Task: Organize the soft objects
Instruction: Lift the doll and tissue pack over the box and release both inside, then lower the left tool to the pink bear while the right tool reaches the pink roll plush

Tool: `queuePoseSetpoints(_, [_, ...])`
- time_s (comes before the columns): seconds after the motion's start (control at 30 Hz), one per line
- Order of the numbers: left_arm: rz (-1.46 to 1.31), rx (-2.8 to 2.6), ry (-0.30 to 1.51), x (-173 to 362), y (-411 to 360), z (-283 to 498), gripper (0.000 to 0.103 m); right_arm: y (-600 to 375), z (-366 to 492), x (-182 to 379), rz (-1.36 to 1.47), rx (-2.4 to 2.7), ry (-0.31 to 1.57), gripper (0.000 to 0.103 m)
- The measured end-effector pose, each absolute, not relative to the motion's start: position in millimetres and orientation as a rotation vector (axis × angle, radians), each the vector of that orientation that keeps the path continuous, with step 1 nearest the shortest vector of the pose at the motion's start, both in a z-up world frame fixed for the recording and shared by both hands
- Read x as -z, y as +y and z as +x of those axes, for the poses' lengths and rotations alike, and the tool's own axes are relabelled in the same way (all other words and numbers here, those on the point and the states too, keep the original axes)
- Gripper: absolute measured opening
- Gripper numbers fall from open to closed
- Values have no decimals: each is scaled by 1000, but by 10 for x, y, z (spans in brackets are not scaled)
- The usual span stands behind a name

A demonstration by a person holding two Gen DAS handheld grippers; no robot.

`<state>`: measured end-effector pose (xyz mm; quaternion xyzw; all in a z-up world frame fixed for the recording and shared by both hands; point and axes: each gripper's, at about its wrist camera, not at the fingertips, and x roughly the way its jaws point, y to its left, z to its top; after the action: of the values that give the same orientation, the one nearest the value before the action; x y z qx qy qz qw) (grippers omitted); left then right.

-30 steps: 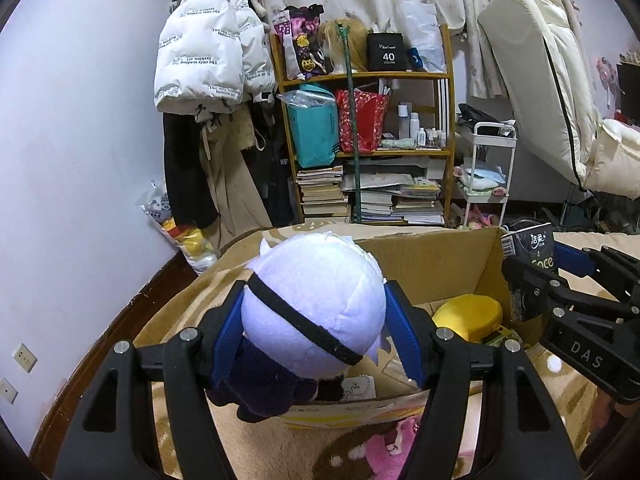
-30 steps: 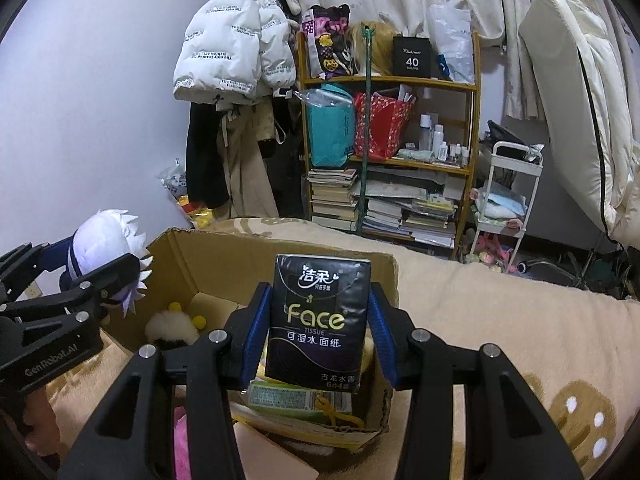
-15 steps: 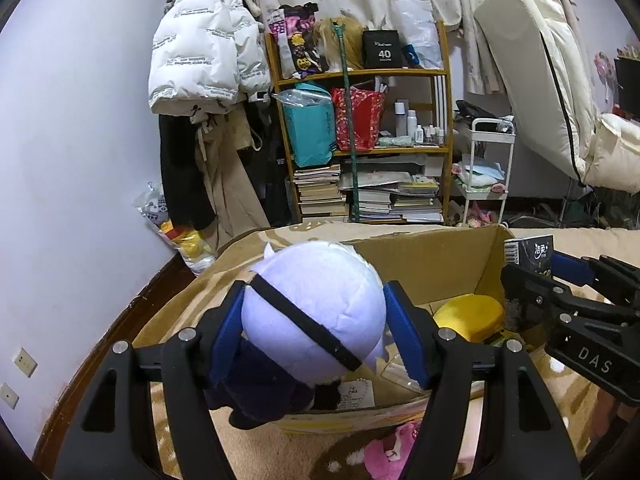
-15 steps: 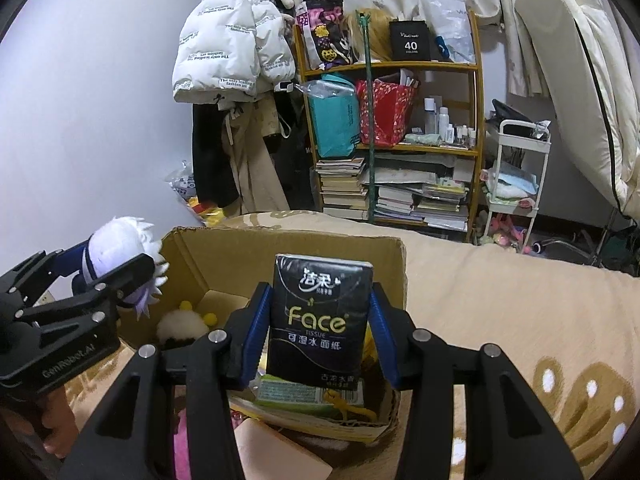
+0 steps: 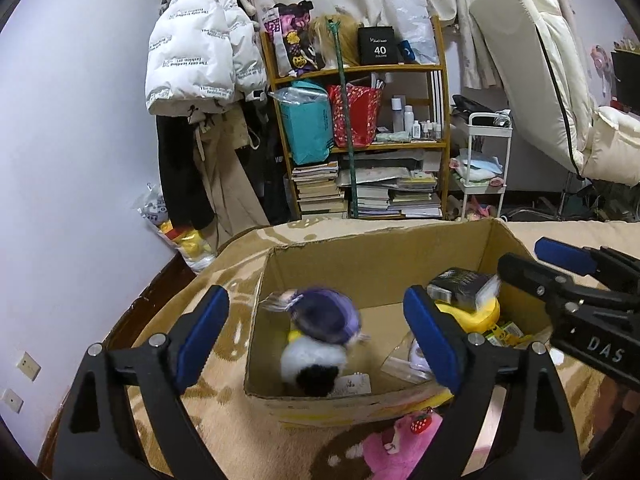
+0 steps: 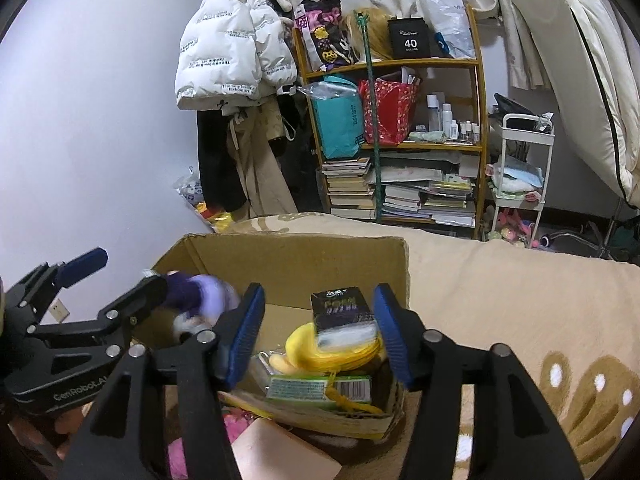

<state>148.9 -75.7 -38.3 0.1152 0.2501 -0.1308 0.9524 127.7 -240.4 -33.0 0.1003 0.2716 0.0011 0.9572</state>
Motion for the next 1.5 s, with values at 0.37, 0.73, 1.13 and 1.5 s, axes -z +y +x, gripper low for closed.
queuePoseSetpoints(0.37, [222, 242, 508, 305, -648, 1304, 94, -2378, 1073, 194, 212, 12, 542, 73])
queuePoseSetpoints(0.73, [243, 236, 501, 184, -604, 967, 99, -2342, 715, -29, 208, 43, 496, 91])
queuePoseSetpoints(1.13, [264, 222, 498, 96, -469, 506, 99, -2264, 365, -245, 186, 48, 460, 103])
queuePoseSetpoints(1.5, [219, 223, 545, 70, -320, 400, 100, -2246, 161, -219, 187, 55, 479, 103])
